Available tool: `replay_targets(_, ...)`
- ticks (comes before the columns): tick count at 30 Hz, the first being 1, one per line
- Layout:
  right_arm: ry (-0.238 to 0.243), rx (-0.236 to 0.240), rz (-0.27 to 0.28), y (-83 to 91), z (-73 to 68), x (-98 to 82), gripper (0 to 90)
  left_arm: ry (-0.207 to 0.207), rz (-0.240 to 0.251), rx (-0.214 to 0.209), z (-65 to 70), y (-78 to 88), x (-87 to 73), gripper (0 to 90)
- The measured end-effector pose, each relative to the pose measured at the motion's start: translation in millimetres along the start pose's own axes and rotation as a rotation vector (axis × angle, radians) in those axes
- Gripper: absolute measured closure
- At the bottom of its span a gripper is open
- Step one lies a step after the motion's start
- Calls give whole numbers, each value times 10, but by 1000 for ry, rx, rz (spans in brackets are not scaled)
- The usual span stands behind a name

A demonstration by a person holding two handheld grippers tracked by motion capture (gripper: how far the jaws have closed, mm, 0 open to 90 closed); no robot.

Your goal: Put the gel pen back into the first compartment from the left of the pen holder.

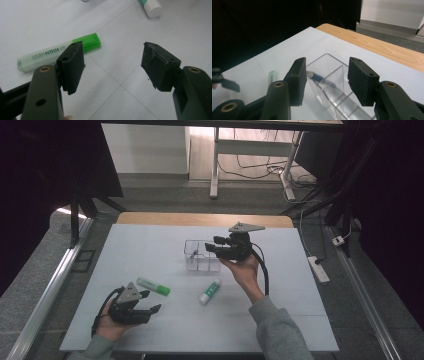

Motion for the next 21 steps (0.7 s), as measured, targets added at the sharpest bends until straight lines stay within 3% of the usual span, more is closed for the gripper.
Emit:
replay_targets(14,36,-10,6,564,15,-219,492,9,-1,2,-9,-9,-9,346)
replay_targets(21,21,-27,-1,920,51,-391,487,11,-2,1,-15,-11,-11,345)
Point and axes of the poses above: each handheld gripper's, and its own axes: y roughly backward along the jaws, x roughly out of its top, z roughly to its right, the point moved 3 cm from there along -y, roughly forward along the jaws, and after that the axes turned 12 degrees about z, right-handed, at the moved point
